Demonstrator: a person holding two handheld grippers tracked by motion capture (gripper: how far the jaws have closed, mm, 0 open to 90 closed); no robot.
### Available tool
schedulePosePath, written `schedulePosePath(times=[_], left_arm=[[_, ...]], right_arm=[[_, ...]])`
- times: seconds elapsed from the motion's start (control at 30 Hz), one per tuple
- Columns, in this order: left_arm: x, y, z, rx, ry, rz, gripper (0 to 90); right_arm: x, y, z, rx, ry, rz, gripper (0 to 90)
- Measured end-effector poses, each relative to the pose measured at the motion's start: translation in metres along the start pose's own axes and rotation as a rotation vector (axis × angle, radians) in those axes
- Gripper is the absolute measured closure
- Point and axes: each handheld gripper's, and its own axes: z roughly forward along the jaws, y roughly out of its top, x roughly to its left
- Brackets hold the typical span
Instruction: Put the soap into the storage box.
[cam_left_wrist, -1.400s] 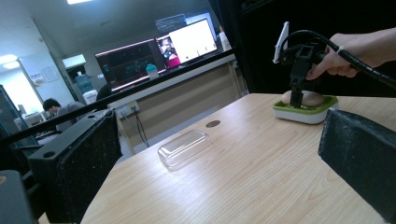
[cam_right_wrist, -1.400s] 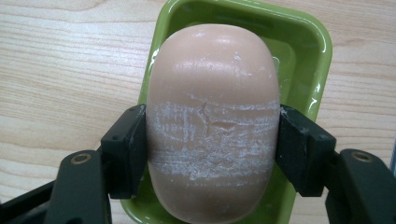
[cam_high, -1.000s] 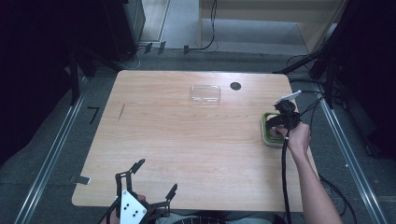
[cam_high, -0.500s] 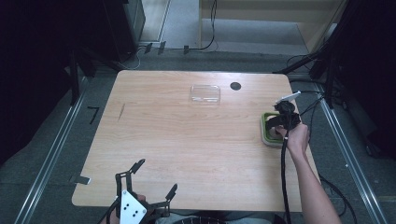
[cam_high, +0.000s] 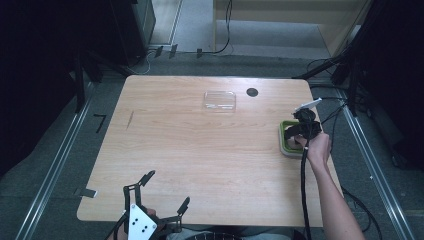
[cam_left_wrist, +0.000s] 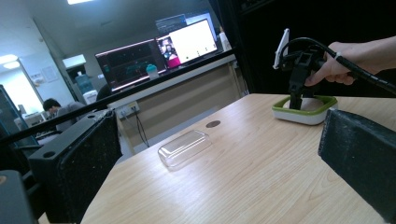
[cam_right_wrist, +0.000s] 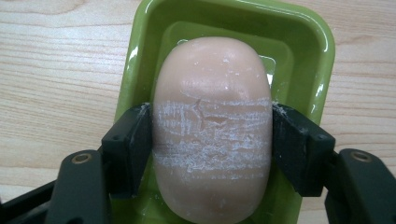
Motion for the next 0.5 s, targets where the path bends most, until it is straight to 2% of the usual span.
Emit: schedulePosePath(times=[0.27,0.4,0.5], left_arm=[[0.000,0.000,0.000,-0.001,0.001,-0.002,0.0],[0.000,0.000,0.001,-0.001,-0.004,0.000,0.0],[0.000,0.000,0.001,-0.002,0.001,-0.003,0.0]], right_arm=[[-0.001,0.000,-0.003,-0.006,0.000,-0.007,33.1],[-0.001,-0.001,-0.011,-0.034,-0.018,-0.018,31.1],[0.001,-0.002,-0.018,-0.040,-0.009,-0.025,28.4]])
